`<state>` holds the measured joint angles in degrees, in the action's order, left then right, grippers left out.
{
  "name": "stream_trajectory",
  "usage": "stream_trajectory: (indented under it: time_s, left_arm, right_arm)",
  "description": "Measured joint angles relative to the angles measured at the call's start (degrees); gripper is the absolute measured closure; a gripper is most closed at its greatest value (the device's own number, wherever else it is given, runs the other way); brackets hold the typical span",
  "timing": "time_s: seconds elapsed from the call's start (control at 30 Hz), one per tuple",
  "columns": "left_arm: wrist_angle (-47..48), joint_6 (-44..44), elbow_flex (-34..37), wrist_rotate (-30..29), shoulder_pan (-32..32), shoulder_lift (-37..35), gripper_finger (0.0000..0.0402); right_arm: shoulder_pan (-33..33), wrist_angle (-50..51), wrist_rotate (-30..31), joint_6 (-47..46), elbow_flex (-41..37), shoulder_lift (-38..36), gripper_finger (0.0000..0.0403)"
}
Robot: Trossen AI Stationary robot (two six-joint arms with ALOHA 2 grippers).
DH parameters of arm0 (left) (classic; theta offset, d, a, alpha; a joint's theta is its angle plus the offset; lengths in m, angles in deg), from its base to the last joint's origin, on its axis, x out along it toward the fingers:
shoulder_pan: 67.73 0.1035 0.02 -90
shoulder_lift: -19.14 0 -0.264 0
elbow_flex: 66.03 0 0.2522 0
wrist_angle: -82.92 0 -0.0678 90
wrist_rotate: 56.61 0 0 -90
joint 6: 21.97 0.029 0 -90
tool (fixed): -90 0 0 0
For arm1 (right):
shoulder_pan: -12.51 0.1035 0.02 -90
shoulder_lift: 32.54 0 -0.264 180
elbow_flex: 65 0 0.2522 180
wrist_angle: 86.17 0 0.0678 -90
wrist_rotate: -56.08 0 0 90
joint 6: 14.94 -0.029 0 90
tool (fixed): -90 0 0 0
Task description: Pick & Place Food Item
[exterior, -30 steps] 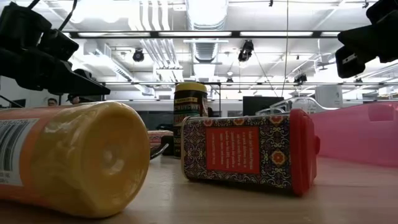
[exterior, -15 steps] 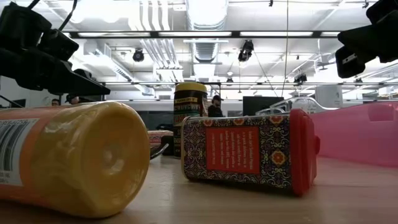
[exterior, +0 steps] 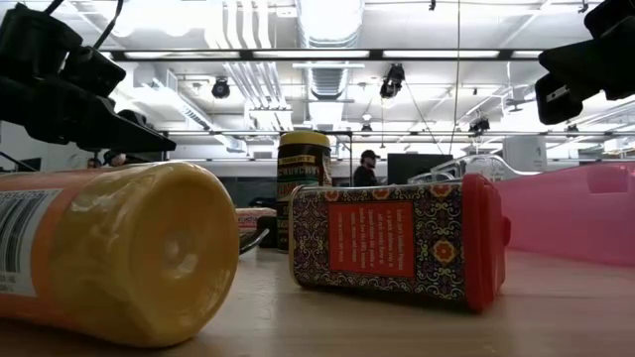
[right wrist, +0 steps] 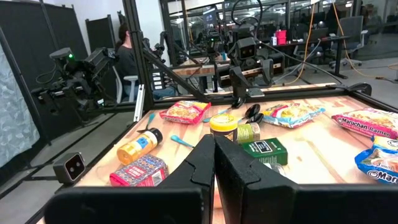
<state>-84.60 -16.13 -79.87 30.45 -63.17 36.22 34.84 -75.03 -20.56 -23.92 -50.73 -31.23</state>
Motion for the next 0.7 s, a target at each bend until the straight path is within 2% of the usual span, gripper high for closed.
stream_trajectory:
  time_s: [0.43, 0.7]
  left_arm:
    - [0.02, 0.14, 0.00, 0.00, 0.00, 0.01, 0.0158]
    - [0.01, 0.13, 0.00, -0.01, 0.00, 0.02, 0.0158]
  right_arm:
    - [0.01, -1.19, 0.00, -1.17, 0.00, 0.03, 0.0395]
    - [0.00, -17.49, 0.07, -1.08, 0.02, 0.03, 0.0395]
